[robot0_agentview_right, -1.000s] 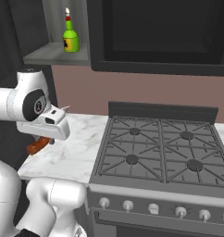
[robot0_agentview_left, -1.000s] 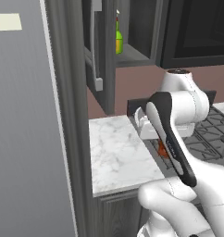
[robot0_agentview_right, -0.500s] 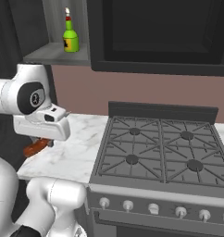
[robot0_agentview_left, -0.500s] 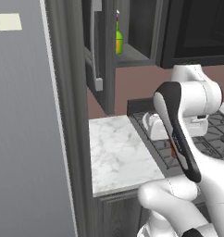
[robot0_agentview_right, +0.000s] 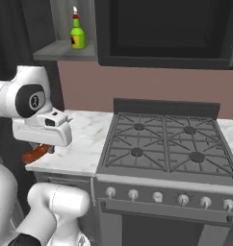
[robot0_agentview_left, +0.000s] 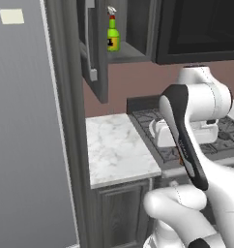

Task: Move the cutting board and knife to the sink. Then move spray from the cabinet to the counter.

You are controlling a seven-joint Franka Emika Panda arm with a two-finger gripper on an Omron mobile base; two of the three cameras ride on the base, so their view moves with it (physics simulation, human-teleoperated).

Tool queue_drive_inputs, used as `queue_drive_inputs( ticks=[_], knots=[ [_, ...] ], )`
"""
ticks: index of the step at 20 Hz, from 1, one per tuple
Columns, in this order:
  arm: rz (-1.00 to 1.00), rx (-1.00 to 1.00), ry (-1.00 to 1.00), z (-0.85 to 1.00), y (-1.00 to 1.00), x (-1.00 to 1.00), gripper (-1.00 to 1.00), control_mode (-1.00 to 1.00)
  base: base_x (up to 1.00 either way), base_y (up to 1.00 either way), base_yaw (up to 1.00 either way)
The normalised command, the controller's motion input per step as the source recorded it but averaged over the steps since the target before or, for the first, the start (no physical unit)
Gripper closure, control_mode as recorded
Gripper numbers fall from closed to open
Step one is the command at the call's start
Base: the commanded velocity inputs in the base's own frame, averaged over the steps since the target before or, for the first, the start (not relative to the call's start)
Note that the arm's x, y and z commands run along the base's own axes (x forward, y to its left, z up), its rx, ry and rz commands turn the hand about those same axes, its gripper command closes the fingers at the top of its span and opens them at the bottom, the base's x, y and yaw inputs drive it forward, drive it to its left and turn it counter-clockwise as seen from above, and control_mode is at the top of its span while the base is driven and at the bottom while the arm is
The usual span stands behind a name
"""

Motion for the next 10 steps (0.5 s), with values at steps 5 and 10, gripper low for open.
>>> queue_drive_inputs(
  ticks=[5,10],
  knots=[
    [0.0,0.0,0.0,0.0,0.0,0.0,1.0,1.0,-1.0,-0.76,-0.28],
    [0.0,0.0,0.0,0.0,0.0,0.0,1.0,1.0,-0.97,-0.4,-0.53]
  ],
)
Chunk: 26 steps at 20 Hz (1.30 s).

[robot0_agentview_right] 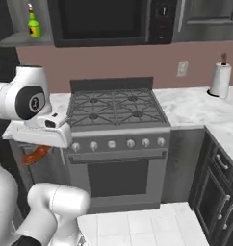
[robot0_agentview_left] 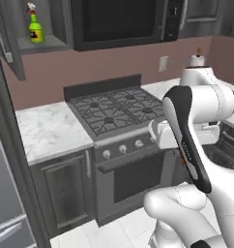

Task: Move the cutting board and knife to the sink. Then move spray from the cabinet to the counter.

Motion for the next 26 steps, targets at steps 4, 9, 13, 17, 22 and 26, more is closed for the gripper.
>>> queue_drive_inputs(
  ticks=[4,9,13,17,22,26],
  knots=[
    [0.0,0.0,0.0,0.0,0.0,0.0,1.0,1.0,-0.47,0.02,-0.92],
    [0.0,0.0,0.0,0.0,0.0,0.0,1.0,1.0,-0.01,0.0,-1.0],
    [0.0,0.0,0.0,0.0,0.0,0.0,1.0,1.0,0.0,0.0,-1.0],
    [0.0,0.0,0.0,0.0,0.0,0.0,1.0,1.0,0.0,0.0,-1.0],
    [0.0,0.0,0.0,0.0,0.0,0.0,1.0,1.0,0.0,0.0,-0.99],
    [0.0,0.0,0.0,0.0,0.0,0.0,1.0,1.0,0.0,-0.39,-0.85]
  ],
)
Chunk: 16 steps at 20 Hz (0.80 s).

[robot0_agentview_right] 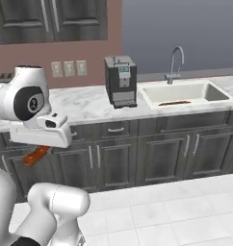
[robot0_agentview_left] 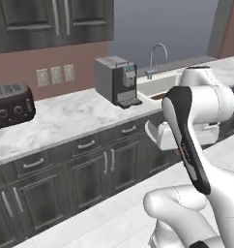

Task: Move the cutting board and knife to the sink. Then move spray from the cabinet to the counter.

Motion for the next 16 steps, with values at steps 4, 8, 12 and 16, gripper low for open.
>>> queue_drive_inputs(
  ticks=[4,8,12,16],
  knots=[
    [0.0,0.0,0.0,0.0,0.0,0.0,1.0,1.0,0.03,-1.0,-0.19],
    [0.0,0.0,0.0,0.0,0.0,0.0,1.0,1.0,0.49,-1.0,0.09],
    [0.0,0.0,0.0,0.0,0.0,0.0,1.0,1.0,0.78,-1.0,0.2],
    [0.0,0.0,0.0,0.0,0.0,0.0,1.0,1.0,0.99,-1.0,0.23]
  ],
)
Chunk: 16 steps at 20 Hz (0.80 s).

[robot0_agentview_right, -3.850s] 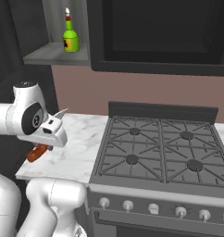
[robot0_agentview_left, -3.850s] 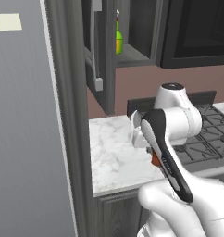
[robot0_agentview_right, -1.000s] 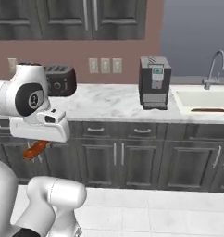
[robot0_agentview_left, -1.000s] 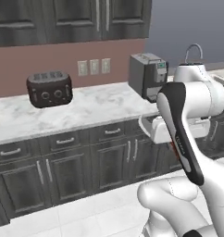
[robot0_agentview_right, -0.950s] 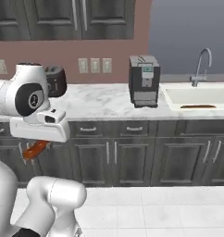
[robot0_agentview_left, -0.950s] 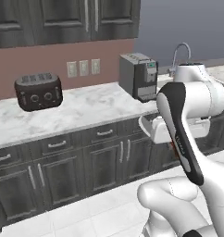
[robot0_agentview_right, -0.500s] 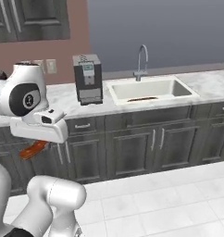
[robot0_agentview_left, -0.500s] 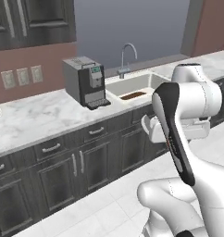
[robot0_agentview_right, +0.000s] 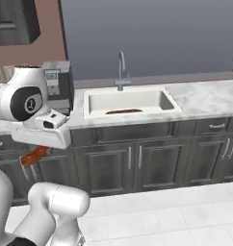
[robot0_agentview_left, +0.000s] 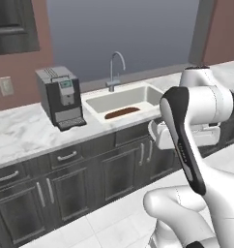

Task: Move the cutting board and knife to the sink. Then move spray from the cabinet to the counter.

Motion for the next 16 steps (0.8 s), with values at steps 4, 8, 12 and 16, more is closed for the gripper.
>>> queue_drive_inputs(
  ticks=[4,8,12,16],
  knots=[
    [0.0,0.0,0.0,0.0,0.0,0.0,1.0,1.0,0.99,-0.97,0.23],
    [0.0,0.0,0.0,0.0,0.0,0.0,1.0,1.0,0.77,-1.0,0.27],
    [0.0,0.0,0.0,0.0,0.0,0.0,1.0,1.0,0.67,-0.97,0.27],
    [0.0,0.0,0.0,0.0,0.0,0.0,1.0,1.0,0.33,-0.76,0.22]
  ],
)
